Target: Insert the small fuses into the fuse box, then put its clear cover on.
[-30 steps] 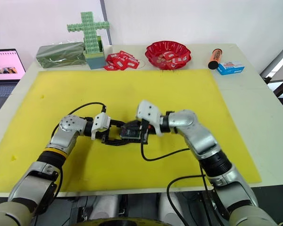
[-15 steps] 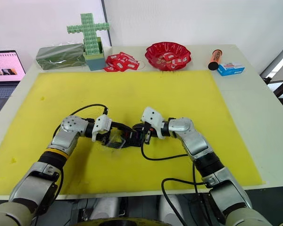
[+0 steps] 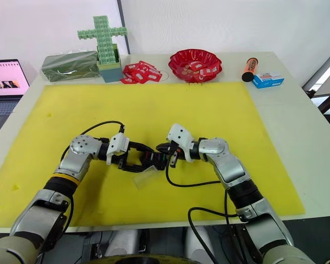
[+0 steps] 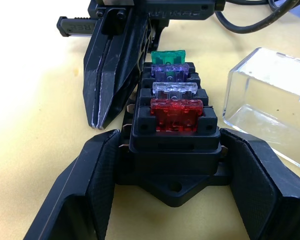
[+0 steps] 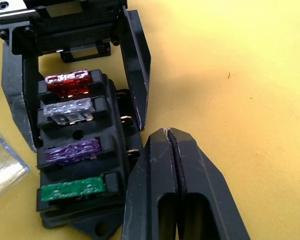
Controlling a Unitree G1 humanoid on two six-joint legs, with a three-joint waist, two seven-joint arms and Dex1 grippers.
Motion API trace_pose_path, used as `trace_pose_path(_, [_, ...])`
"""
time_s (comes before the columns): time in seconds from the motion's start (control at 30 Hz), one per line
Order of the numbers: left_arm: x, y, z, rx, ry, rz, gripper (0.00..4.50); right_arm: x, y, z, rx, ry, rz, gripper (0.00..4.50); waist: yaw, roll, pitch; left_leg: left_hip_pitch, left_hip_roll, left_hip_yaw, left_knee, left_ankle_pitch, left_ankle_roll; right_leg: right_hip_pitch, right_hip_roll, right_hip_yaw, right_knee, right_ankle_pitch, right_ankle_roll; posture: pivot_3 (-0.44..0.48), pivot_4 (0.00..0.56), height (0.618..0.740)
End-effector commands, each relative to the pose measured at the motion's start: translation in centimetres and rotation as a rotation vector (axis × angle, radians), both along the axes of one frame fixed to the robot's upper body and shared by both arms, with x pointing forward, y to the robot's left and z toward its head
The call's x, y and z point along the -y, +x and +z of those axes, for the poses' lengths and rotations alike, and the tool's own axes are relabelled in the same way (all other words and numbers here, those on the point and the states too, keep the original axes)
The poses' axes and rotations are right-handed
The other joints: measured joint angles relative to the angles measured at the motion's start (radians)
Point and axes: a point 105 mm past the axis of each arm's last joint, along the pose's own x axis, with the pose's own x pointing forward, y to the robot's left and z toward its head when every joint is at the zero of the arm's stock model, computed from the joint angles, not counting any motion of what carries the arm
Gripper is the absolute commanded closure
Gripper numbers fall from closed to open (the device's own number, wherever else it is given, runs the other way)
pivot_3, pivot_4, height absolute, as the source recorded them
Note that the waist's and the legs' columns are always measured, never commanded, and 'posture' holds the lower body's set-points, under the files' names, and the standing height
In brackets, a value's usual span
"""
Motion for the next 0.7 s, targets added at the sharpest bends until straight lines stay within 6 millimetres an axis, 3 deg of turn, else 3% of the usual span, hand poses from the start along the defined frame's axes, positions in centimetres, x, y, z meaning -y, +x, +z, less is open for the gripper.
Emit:
trace_pose_path(0.03, [-0.6, 0.1, -0.3, -0.009, 0.018, 0.019, 1.69, -0.4, -0.1, 1.9, 0.051, 0.036, 0.029, 4.47, 0.000, 0.000, 0.000, 0.000, 0.000, 0.000, 0.000, 0.000, 0.000, 0.000, 0.000, 0.000, 0.000, 0.000, 0.000, 0.000, 0.150, 0.740])
trace_pose_path(0.23, [-0.5, 0.2, -0.2, -0.007, 0.017, 0.022, 1.69, -0.6, -0.1, 2.4, 0.070, 0.041, 0.037, 4.47, 0.000, 0.000, 0.000, 0.000, 0.000, 0.000, 0.000, 0.000, 0.000, 0.000, 0.000, 0.000, 0.000, 0.000, 0.000, 0.000, 0.150, 0.740])
trace_pose_path(0.7, [-2.2, 1.7, 0.5, -0.006, -0.009, 0.131, 1.69, 0.6, -0.4, 9.4, 0.240, 0.105, 0.062, 4.47, -0.002, 0.001, 0.001, 0.000, 0.001, -0.002, 0.001, 0.000, 0.000, -0.001, 0.000, 0.000, 0.001, 0.000, 0.000, 0.000, 0.150, 0.740])
